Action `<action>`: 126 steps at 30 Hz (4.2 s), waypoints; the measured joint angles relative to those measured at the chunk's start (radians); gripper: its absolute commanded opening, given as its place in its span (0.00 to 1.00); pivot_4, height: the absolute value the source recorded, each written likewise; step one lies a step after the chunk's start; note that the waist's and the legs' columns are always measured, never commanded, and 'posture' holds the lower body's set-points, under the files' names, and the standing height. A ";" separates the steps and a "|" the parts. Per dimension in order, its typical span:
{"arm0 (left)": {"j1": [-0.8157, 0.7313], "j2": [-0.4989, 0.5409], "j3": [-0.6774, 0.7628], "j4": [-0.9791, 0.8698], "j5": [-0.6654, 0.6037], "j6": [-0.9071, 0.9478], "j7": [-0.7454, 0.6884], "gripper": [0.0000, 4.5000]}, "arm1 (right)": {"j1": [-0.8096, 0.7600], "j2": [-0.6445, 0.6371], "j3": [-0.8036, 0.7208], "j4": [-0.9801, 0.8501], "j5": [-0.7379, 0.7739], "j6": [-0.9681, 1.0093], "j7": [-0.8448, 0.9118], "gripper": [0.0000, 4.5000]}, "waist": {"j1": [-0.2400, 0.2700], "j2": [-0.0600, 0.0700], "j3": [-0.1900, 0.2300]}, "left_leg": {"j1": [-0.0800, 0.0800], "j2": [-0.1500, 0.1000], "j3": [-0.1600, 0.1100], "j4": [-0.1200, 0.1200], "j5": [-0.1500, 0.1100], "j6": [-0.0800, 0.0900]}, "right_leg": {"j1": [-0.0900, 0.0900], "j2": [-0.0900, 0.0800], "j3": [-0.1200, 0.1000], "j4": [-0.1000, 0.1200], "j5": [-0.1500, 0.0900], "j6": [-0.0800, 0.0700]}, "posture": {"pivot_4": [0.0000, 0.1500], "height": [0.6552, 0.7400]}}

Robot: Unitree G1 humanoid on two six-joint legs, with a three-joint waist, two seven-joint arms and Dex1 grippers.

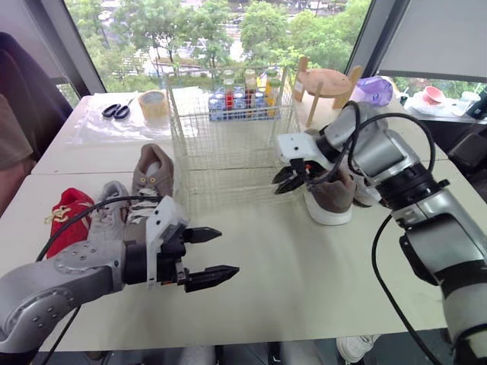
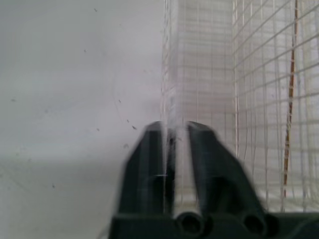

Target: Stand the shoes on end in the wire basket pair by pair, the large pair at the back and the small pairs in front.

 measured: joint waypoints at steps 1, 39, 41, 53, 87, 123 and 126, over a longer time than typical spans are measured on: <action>0.000 -0.001 0.000 0.000 0.001 0.000 0.000 1.00 | 0.001 0.000 -0.012 -0.014 0.008 0.023 0.001 0.51 | 0.001 0.000 0.000 | 0.000 0.000 0.000 0.000 0.000 0.000 | 0.000 0.000 0.000 0.000 0.000 0.000 | 1.00 1.00; -0.156 -0.181 -0.155 0.200 -0.004 0.026 -0.049 1.00 | 0.966 0.419 -0.893 -0.755 0.248 0.374 -1.169 0.99 | 0.016 -0.002 -0.003 | 0.001 0.000 -0.002 0.002 0.000 0.000 | 0.003 0.003 0.003 0.001 -0.002 -0.003 | 1.00 1.00; -0.155 -0.181 -0.154 0.200 -0.003 0.026 -0.047 1.00 | 0.967 0.409 -0.870 -0.706 0.238 0.326 -1.173 0.94 | 0.015 -0.002 -0.003 | 0.002 0.000 -0.002 0.002 0.000 0.000 | 0.003 0.003 0.003 0.001 -0.002 -0.003 | 1.00 1.00; -0.142 -0.165 -0.120 0.189 -0.002 0.026 -0.041 1.00 | 0.985 0.406 -0.837 -0.637 0.235 0.161 -1.265 0.04 | 0.020 -0.004 -0.005 | 0.003 0.001 -0.003 0.002 0.000 0.000 | 0.005 0.003 0.003 0.000 -0.002 -0.003 | 1.00 1.00; -0.839 0.066 0.240 1.091 -0.178 0.108 -0.167 1.00 | -0.057 -0.219 -0.576 -0.240 0.584 0.032 -0.300 0.04 | 0.001 0.002 0.010 | -0.002 0.001 0.001 0.000 0.001 0.003 | -0.001 0.004 0.003 0.001 -0.002 0.000 | 1.00 1.00; -1.070 -0.041 0.152 1.289 0.297 0.130 -0.523 0.87 | 0.000 -0.165 -0.576 -0.340 0.491 -0.002 -0.296 0.04 | 0.000 0.000 0.011 | -0.003 0.001 0.002 0.001 0.001 0.002 | -0.003 0.004 0.003 0.004 -0.002 0.001 | 1.00 1.00; -1.071 -0.058 0.146 1.307 0.324 0.116 -0.534 0.87 | 0.000 -0.161 -0.576 -0.343 0.491 0.000 -0.296 0.04 | 0.001 0.000 0.011 | -0.003 0.001 0.002 0.001 0.001 0.002 | -0.003 0.004 0.003 0.004 -0.002 0.001 | 1.00 1.00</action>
